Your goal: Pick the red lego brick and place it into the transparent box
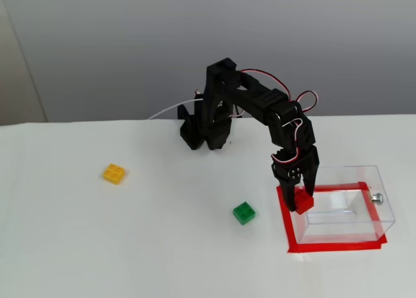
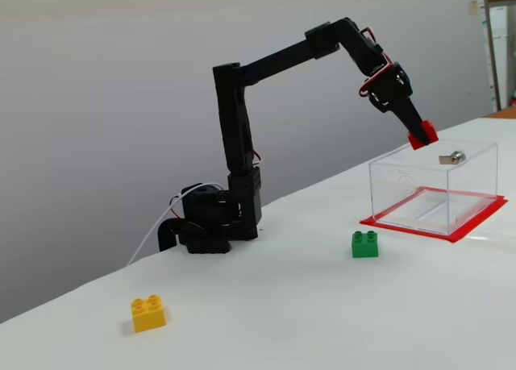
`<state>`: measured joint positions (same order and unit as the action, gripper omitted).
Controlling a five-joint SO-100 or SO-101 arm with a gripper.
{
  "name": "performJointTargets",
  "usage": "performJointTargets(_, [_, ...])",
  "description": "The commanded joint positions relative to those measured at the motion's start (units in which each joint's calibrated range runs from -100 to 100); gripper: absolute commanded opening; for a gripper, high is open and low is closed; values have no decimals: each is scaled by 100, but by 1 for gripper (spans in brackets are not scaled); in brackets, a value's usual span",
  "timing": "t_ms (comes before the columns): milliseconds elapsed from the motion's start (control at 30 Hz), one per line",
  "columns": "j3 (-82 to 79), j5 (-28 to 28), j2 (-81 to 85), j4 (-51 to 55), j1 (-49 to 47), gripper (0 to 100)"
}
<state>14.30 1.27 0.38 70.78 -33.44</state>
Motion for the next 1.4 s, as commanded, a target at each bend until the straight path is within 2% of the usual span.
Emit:
performJointTargets(0, [559, -17, -204, -46, -364, 3])
performJointTargets(667, [1735, -17, -1307, -46, -2050, 4])
performJointTargets(1167, [1744, 24, -1442, -63, -2079, 4])
performJointTargets(1233, [1699, 24, -1442, -142, -2079, 8])
performJointTargets(1367, [1662, -7, -1442, -168, -2109, 30])
